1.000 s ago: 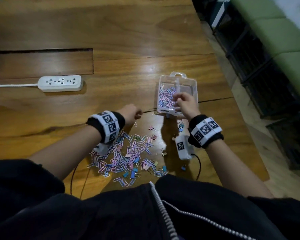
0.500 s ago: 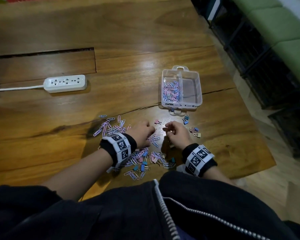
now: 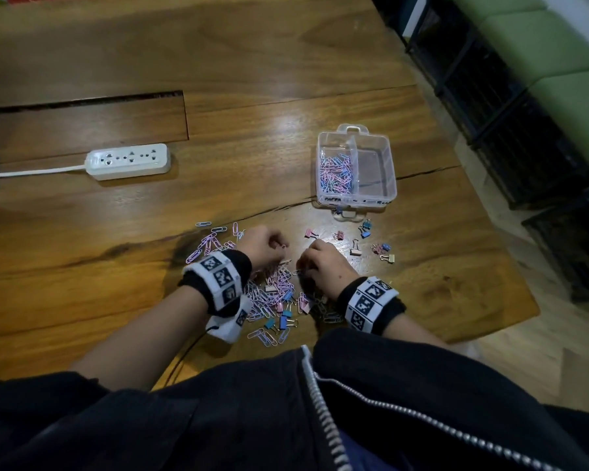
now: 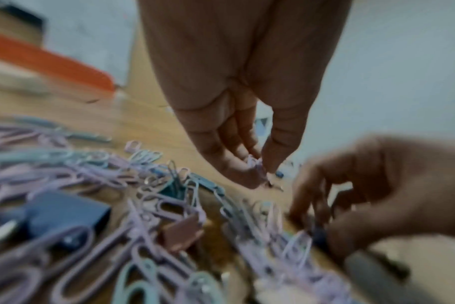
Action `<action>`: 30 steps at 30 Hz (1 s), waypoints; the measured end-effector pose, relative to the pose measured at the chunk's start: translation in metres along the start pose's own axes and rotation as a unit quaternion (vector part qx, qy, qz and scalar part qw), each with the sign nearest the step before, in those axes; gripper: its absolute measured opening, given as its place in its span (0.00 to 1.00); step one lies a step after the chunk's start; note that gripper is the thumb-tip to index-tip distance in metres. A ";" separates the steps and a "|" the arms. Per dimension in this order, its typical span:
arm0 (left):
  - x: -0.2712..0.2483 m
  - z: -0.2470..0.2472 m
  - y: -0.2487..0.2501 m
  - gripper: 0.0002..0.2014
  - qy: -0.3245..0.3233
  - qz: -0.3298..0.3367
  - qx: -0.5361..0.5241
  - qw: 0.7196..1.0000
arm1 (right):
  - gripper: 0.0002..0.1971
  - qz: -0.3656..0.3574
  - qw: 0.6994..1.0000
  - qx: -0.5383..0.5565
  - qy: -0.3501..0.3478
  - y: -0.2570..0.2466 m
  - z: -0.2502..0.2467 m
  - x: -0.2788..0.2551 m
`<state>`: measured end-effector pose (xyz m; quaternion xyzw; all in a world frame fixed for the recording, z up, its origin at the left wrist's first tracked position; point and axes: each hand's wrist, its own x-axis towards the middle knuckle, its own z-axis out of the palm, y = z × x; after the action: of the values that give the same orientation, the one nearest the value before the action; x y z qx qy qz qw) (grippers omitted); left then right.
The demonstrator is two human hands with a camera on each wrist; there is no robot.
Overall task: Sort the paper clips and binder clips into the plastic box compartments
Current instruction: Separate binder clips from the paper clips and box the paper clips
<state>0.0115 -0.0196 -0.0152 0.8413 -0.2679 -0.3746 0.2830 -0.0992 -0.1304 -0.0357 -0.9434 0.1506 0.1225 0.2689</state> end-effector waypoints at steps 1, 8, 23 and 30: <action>-0.001 -0.004 0.000 0.10 -0.011 -0.025 -0.093 0.995 | 0.13 -0.002 1.000 -0.008 -0.002 -0.001 0.000 0.001; -0.004 -0.013 -0.003 0.10 -0.062 -0.115 -0.400 0.907 | 0.12 -0.020 0.998 -0.063 -0.017 -0.008 -0.001 0.002; -0.019 0.019 -0.011 0.15 -0.051 0.133 0.301 0.943 | 0.11 0.216 0.699 0.681 -0.023 0.012 -0.028 -0.015; -0.014 0.019 -0.014 0.18 -0.065 0.122 0.303 0.943 | 0.11 0.212 0.813 0.541 -0.036 0.003 -0.017 -0.010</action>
<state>-0.0074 -0.0057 -0.0288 0.8223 -0.4869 -0.2919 0.0398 -0.1074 -0.1401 -0.0196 -0.5852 0.3792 0.1087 0.7085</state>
